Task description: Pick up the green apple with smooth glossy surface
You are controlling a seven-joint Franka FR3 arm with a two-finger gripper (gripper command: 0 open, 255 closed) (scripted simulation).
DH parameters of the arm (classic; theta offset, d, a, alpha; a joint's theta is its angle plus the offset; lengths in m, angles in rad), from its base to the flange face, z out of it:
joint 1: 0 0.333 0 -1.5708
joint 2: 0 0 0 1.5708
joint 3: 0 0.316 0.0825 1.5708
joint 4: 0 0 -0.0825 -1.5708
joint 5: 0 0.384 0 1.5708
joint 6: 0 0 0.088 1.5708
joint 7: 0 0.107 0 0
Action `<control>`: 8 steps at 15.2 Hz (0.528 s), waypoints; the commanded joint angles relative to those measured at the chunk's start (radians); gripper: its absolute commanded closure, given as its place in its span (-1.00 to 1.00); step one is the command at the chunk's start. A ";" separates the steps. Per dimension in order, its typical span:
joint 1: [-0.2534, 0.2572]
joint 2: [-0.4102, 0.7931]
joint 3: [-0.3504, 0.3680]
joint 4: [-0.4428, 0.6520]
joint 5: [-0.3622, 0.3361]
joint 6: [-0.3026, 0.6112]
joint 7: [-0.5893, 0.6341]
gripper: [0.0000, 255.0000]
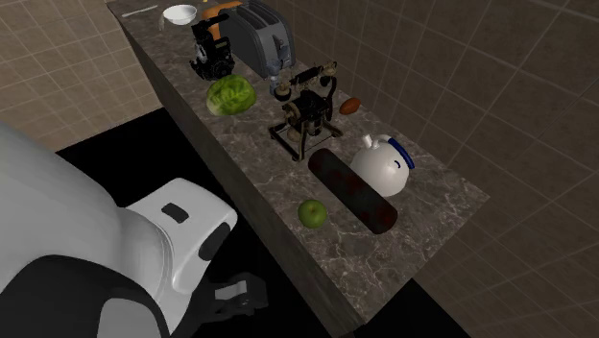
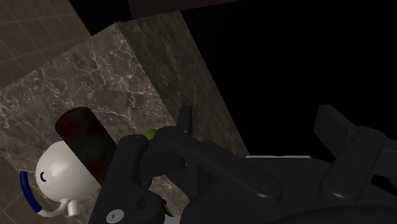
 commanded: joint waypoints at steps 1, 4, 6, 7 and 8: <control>0.000 0.000 0.000 0.000 0.000 0.000 0.000 -1.00; -0.014 0.034 -0.048 -0.050 -0.033 0.107 -0.051 -1.00; -0.023 0.066 -0.080 -0.075 -0.053 0.180 -0.085 -1.00; -0.028 0.084 -0.097 -0.085 -0.062 0.217 -0.102 -1.00; -0.032 0.105 -0.113 -0.094 -0.071 0.255 -0.118 -1.00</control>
